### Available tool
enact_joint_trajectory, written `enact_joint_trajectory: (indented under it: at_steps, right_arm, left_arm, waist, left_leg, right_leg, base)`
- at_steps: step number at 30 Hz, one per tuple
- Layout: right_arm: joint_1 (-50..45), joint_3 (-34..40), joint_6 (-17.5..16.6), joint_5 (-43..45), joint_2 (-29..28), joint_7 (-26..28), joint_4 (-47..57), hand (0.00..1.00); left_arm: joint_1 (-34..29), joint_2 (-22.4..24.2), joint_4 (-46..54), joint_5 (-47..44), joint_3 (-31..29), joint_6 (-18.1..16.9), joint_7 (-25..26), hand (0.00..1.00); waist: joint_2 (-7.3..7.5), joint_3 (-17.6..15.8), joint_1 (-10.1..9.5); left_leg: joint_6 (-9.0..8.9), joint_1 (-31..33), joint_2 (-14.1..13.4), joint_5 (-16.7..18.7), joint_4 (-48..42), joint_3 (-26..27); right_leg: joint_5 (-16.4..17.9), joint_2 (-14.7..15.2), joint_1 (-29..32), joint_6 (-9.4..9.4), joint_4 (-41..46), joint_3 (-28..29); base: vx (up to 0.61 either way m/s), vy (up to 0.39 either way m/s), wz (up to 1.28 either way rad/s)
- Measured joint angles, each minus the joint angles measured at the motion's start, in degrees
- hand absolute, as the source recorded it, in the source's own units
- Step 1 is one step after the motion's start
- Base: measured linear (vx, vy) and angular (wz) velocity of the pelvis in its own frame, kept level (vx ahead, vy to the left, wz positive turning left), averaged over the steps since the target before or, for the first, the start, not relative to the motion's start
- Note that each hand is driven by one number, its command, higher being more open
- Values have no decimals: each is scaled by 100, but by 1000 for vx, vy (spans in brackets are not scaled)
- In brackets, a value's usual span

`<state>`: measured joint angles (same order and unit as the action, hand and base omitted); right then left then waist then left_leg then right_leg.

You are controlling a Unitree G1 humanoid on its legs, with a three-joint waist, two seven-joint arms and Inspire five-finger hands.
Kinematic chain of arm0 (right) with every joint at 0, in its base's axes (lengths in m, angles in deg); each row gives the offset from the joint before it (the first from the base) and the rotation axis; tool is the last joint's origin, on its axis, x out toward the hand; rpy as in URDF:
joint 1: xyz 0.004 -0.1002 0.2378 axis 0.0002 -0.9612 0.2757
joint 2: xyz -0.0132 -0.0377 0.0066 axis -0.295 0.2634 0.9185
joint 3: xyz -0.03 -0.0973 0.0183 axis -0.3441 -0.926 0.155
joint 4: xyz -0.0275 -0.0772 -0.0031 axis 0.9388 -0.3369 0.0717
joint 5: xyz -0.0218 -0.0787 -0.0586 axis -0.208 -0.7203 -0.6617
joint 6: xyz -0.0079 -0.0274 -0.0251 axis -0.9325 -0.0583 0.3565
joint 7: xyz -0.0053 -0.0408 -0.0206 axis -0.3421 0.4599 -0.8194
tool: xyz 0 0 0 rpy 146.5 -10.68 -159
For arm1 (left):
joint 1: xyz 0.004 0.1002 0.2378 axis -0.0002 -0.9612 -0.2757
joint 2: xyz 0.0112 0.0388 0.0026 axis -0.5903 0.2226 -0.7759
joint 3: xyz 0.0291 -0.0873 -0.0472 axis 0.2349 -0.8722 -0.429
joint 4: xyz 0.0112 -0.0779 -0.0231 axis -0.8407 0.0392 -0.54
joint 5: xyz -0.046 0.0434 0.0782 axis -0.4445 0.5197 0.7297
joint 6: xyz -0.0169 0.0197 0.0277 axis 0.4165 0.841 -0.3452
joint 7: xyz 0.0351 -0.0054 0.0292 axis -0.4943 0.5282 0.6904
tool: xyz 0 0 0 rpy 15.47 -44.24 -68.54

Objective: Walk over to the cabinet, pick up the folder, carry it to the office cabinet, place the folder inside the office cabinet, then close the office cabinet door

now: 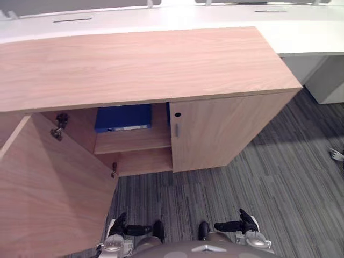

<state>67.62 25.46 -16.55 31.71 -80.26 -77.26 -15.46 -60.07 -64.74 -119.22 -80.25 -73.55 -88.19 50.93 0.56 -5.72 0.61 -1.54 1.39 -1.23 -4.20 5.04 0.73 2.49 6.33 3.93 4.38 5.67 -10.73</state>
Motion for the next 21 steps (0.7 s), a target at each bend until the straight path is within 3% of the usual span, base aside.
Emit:
enact_joint_trajectory:
  at_steps: [5,8,10,11,12,13,15,21]
  right_arm:
    - [167,3,-2,3,-171,-85,87,100]
    - [307,15,-14,4,-224,-108,315,100]
    - [420,240,-15,4,-356,-117,435,100]
    - [430,341,-17,4,-397,-133,479,100]
    - [392,458,-15,4,-395,-140,490,100]
    - [356,475,-14,3,-378,-157,492,100]
    - [271,484,17,2,-400,-172,461,100]
    - [390,646,64,2,-352,-208,108,100]
  left_arm:
    - [-4,300,199,-526,-677,-5,139,100]
    - [-7,504,379,-802,-884,-11,175,100]
    - [57,591,406,-972,-1158,-1,174,100]
    - [84,615,394,-1054,-1329,15,176,100]
    - [12,631,378,-1072,-1419,15,179,100]
    - [-12,641,377,-1072,-1479,15,177,100]
    - [-97,564,312,-1075,-1694,14,239,100]
    - [-180,302,220,-1199,-2289,65,286,100]
  waist:
    - [37,-91,-164]
    - [34,-174,-180]
    - [131,-226,-210]
    - [183,-257,-169]
    - [132,-226,-144]
    - [62,-183,-135]
    - [191,-109,-161]
    - [185,-103,-182]
  left_leg:
    - [-108,29,40,-77,-61,-627]
    - [-86,235,120,-44,-312,-444]
    - [119,433,16,325,-748,179]
    - [177,598,-55,651,-1597,635]
    - [147,528,-96,949,-1810,802]
    - [142,468,-95,1006,-1676,817]
    - [155,116,112,636,-871,716]
    - [167,-263,191,575,-515,439]
  right_leg:
    - [325,38,-307,-116,198,-384]
    - [620,238,-238,-129,598,-755]
    - [738,363,-169,-147,700,-964]
    - [811,485,-224,-110,793,-1116]
    - [907,505,-331,-46,868,-1204]
    - [951,484,-356,-5,901,-1230]
    - [883,487,-439,93,686,-1104]
    - [699,338,-980,26,186,-868]
  base:
    - [54,-40,81]
    - [-48,-15,71]
    - [-39,19,49]
    - [45,28,58]
    - [81,43,57]
    - [133,74,39]
    - [150,59,24]
    - [99,6,25]
